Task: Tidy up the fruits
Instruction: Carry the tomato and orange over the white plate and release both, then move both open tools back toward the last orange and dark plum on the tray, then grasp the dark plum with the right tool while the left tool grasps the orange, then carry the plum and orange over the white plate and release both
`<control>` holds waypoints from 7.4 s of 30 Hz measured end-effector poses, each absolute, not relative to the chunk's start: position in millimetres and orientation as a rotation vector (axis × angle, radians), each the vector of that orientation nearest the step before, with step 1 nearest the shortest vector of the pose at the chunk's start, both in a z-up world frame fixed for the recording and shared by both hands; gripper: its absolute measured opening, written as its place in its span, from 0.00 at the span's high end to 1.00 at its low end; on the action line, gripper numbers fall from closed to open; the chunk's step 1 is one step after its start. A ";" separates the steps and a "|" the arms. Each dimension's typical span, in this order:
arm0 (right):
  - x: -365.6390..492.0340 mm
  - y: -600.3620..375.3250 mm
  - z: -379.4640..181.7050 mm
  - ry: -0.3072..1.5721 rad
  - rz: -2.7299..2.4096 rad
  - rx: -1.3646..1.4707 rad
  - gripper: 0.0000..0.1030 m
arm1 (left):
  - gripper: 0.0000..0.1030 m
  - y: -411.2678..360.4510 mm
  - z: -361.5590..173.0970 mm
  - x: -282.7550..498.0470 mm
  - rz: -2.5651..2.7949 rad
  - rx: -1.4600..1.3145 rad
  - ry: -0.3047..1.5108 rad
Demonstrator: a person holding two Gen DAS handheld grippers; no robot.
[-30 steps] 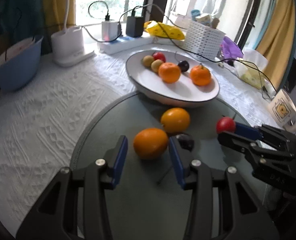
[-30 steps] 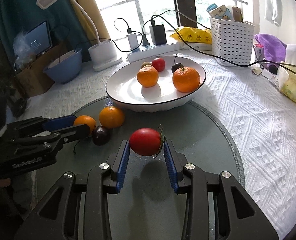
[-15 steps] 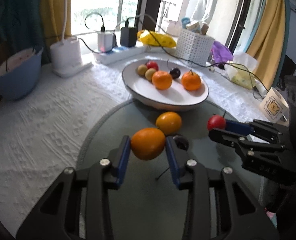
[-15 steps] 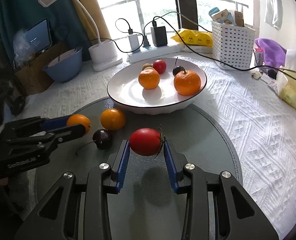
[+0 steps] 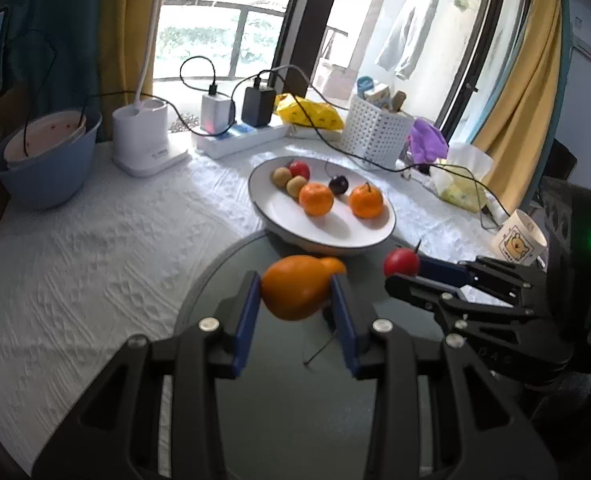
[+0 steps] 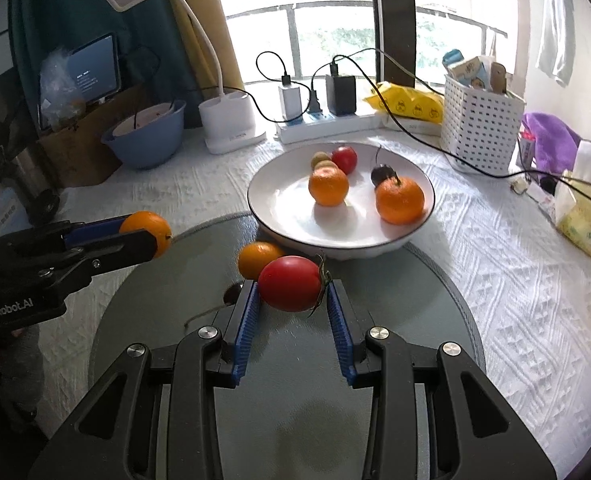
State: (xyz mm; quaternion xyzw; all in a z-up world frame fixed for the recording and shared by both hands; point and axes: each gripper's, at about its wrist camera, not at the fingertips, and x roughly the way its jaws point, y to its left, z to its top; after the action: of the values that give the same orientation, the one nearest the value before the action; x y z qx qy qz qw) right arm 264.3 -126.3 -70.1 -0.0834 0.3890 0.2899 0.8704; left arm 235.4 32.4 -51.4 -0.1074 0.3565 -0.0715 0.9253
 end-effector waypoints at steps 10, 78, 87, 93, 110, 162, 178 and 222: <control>286.3 -134.9 -63.2 0.792 0.588 -0.152 0.64 | 0.64 22.1 -33.6 258.3 -0.182 -0.163 0.698; 315.8 -120.5 -54.2 0.761 0.612 -0.145 0.51 | 0.53 42.3 -46.7 286.8 -0.107 -0.132 0.724; 289.2 -113.2 -62.2 0.785 0.614 -0.159 0.51 | 0.53 52.2 -49.2 255.4 -0.091 -0.146 0.719; 274.6 -109.7 -70.6 0.811 0.604 -0.177 0.51 | 0.53 60.1 -51.6 237.8 -0.087 -0.156 0.717; 258.5 -82.8 -90.9 0.909 0.584 -0.188 0.51 | 0.53 89.1 -71.7 201.5 -0.043 -0.182 0.737; 287.3 -195.8 -88.0 0.865 0.514 -0.006 0.70 | 0.53 -29.5 -75.9 261.2 -0.081 -0.004 0.860; 302.0 -231.6 -83.9 0.836 0.511 0.061 0.70 | 0.53 -44.4 -100.6 293.3 -0.049 0.012 0.949; 291.0 -201.5 -71.2 0.820 0.517 -0.021 0.70 | 0.52 -26.7 -94.5 293.7 -0.155 -0.085 0.889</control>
State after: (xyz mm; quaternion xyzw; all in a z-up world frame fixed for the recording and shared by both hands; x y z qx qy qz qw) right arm 291.0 -201.5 -71.2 -0.0100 0.3941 0.2484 0.8848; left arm 293.7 -26.7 -94.5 -0.0412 0.4295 -0.0746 0.8990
